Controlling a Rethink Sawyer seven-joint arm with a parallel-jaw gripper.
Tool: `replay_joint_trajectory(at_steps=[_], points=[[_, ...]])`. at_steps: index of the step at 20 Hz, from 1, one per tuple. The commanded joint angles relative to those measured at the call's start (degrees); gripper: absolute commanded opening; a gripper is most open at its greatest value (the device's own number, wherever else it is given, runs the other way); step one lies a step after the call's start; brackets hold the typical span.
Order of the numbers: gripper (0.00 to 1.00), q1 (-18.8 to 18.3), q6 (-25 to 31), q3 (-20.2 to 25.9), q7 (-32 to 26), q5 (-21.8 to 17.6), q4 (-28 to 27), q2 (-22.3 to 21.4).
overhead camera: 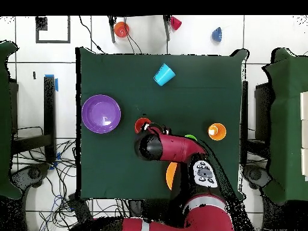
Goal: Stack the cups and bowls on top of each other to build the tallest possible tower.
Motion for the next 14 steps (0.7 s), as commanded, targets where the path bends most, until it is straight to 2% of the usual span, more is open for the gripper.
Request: replay_joint_trajectory(at_steps=[1, 6, 14], points=[[1.0, -0.7, 1.9, 11.6, 7.5, 1.7, 5.3, -1.4], [1.0, -1.8, 4.7, 14.5, 8.6, 3.9, 8.4, -5.8], [1.0, -0.7, 5.0, 14.7, 9.3, 6.7, 9.1, -7.1]])
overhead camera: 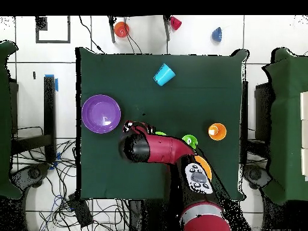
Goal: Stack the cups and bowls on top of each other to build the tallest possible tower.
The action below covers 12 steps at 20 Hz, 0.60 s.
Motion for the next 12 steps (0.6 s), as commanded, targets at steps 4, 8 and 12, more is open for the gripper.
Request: replay_joint_trajectory(at_steps=[4, 8, 12], points=[[1.0, -0.3, 3.1, 7.2, 8.8, 3.3, 3.5, 0.8], [1.0, -1.0, -0.5, 6.9, 7.8, 2.1, 1.7, 5.8], [1.0, -3.2, -3.2, 8.3, 7.3, 0.8, 1.6, 8.7]])
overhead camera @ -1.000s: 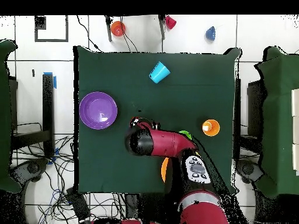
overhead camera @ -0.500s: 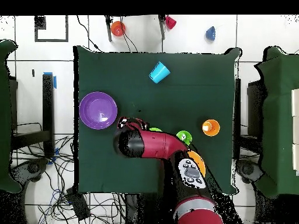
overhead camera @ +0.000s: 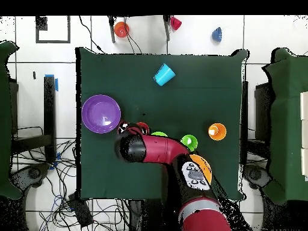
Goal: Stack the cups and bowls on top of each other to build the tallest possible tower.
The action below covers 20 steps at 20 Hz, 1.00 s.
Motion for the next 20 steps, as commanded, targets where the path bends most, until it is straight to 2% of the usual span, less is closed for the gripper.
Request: replay_joint_trajectory(at_steps=[1, 8, 14, 20], points=[[1.0, -2.9, -3.8, 6.0, 7.5, -0.9, 1.4, 7.5], [1.0, -5.4, -8.3, 7.3, 9.1, -1.5, 2.6, 10.8], [1.0, -2.8, -9.0, 3.7, 8.5, -0.8, 0.2, 13.6], [1.0, -4.7, -8.0, 5.4, 5.4, -2.8, -1.3, 13.7]])
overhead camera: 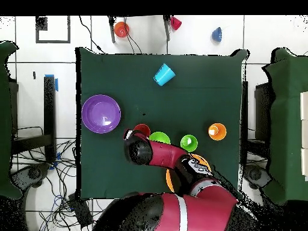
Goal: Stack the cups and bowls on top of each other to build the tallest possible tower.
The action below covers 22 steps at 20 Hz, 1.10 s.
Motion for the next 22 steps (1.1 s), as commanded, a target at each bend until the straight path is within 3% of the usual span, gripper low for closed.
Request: replay_joint_trajectory(at_steps=[1, 6, 7, 9, 14, 22], points=[[1.0, -0.9, 0.3, 4.1, 4.3, -3.3, -1.8, 1.6], [1.0, -1.0, 0.3, 5.3, 1.3, -7.3, -2.8, 0.8], [0.0, -1.2, -0.6, 5.7, 2.2, -8.3, -2.9, 0.8], [0.0, -2.9, -2.1, 7.8, 3.7, -8.0, -2.1, 1.2], [0.0, -1.6, 1.0, 5.6, 1.5, -9.4, -3.8, 0.5], [0.0, -3.7, 4.2, 8.4, 1.2, -9.4, -4.4, -2.1]])
